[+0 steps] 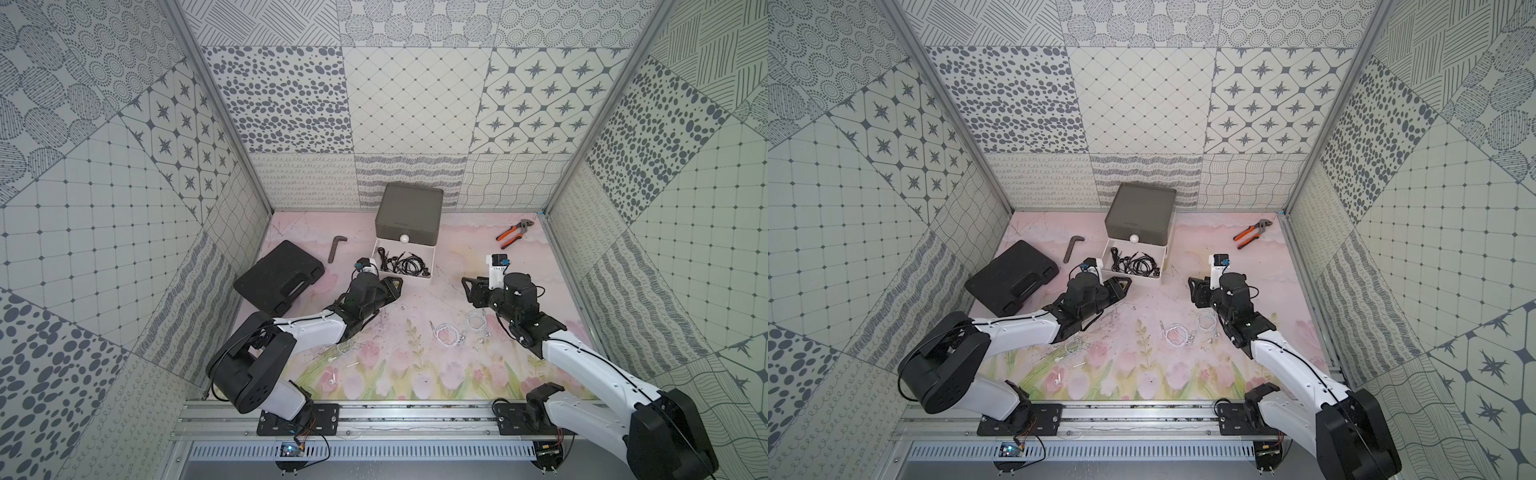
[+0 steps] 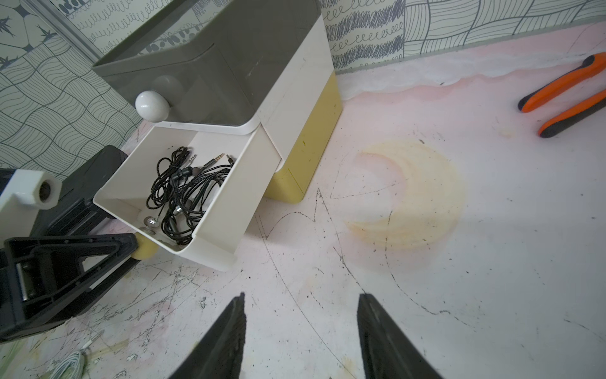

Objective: Place the wired earphones into the drawer by color
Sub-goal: Close the drawer in the storage box.

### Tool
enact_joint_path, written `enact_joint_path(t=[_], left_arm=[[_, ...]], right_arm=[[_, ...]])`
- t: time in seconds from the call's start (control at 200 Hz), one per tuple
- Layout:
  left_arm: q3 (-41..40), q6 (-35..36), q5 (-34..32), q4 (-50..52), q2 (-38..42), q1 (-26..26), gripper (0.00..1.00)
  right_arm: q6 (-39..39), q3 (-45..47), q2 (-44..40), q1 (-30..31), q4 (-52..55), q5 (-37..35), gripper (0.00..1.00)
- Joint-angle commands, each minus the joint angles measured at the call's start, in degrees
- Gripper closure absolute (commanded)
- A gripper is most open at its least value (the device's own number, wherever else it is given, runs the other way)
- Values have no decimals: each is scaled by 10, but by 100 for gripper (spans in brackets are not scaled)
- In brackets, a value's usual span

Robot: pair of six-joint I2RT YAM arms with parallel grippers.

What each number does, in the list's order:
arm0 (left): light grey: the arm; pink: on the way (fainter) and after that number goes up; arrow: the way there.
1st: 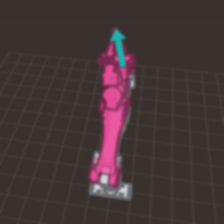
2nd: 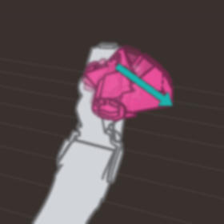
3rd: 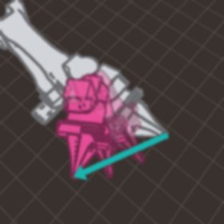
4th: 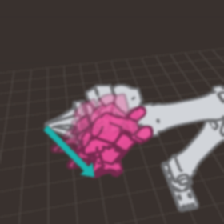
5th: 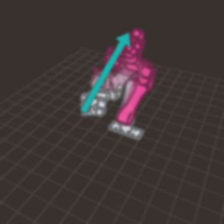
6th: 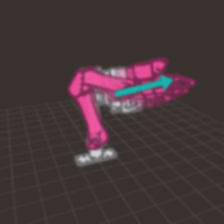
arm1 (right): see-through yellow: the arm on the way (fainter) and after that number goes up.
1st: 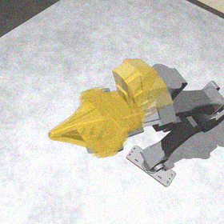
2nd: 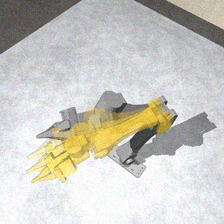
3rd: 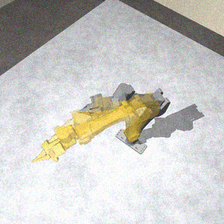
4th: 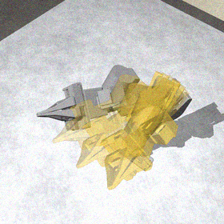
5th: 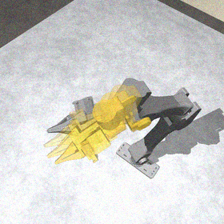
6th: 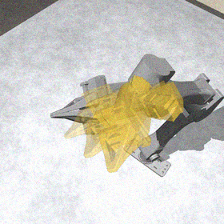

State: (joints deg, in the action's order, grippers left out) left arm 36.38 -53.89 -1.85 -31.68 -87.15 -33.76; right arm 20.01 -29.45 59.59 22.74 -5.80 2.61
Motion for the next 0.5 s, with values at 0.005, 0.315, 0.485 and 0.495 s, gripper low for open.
enact_joint_path(t=[0.005,0.315,0.485,0.495], left_arm=[[8,4,-28,-60,-7,-2,57],[19,6,-40,-75,-28,-2,58],[28,13,-52,-78,-35,-1,58],[29,14,-52,-78,-35,-2,58]], right_arm=[[4,5,-7,-2,-27,8,42],[4,6,-6,-1,-28,10,42],[3,6,-5,-2,-30,10,42],[3,6,-5,-2,-30,10,42]])
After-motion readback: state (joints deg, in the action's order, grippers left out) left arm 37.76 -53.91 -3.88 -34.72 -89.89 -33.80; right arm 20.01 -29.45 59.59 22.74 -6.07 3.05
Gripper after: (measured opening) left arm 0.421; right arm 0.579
